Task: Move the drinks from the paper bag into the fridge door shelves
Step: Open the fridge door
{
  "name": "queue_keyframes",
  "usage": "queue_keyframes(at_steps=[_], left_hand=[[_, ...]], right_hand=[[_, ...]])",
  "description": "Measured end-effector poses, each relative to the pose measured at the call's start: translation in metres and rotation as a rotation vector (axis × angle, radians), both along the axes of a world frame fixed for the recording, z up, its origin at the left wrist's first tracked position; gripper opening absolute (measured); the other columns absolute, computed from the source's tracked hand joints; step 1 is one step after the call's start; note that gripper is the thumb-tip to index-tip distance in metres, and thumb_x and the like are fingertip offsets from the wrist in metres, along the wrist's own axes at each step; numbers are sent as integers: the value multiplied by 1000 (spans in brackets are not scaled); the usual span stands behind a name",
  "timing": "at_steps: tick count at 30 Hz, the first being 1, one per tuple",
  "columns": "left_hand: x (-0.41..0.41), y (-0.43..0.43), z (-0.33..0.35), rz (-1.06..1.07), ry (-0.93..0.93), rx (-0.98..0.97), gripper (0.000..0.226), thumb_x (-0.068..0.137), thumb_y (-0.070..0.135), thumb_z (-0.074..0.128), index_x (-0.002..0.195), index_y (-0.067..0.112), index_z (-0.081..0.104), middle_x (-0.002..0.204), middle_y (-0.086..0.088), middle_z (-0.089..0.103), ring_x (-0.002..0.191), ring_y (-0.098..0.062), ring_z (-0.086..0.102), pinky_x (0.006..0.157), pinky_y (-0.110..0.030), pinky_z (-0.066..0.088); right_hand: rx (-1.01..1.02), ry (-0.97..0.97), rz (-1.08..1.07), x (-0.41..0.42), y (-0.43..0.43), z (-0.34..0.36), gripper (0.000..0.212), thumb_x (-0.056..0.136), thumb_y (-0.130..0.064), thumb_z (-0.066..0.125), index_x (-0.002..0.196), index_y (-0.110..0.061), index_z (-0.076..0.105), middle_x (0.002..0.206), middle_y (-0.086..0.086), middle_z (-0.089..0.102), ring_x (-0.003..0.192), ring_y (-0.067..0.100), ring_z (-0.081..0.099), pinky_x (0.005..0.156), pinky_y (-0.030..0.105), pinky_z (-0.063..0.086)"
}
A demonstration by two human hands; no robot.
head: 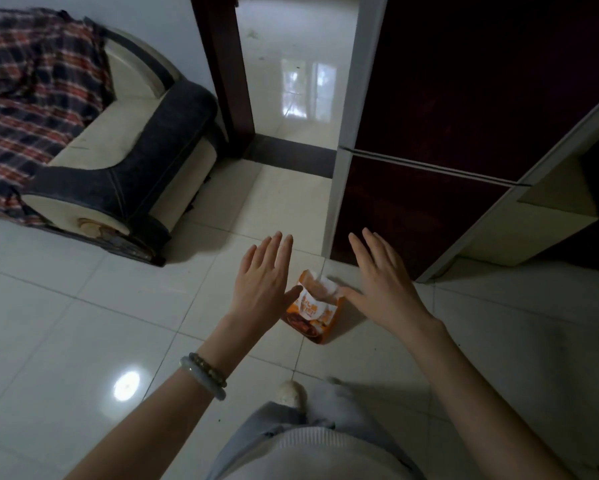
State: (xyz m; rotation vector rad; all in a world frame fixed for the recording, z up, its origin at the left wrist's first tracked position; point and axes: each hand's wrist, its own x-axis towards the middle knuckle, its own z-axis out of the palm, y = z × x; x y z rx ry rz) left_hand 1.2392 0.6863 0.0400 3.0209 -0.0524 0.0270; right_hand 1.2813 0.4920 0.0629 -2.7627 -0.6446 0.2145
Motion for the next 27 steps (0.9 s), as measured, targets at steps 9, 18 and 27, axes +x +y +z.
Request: queue_keyframes(at_steps=[9,18,27], left_hand=[[65,-13,4,6,-34,-8,88,88,52,49,148,12,-2,157,-11,6,144,-25,7,116,-38,5],[153,-32,22,2,-156,-24,88,87,51,53,148,13,2,156,-11,10,143,-26,11,114,-37,6],[265,-27,64,-106,-326,-47,88,84,50,58,147,7,14,153,-13,23,141,-28,21,114,-38,13]], right_hand=[[-11,-11,13,57,-11,5,84,87,-41,57,148,-16,5,158,10,3,144,25,1,115,36,5],[-10,-113,-49,132,-36,31,86,86,-38,61,148,-16,5,158,9,3,144,25,2,116,38,6],[-10,-293,-118,214,-35,83,86,85,-36,62,148,-15,7,157,11,6,144,27,5,115,39,7]])
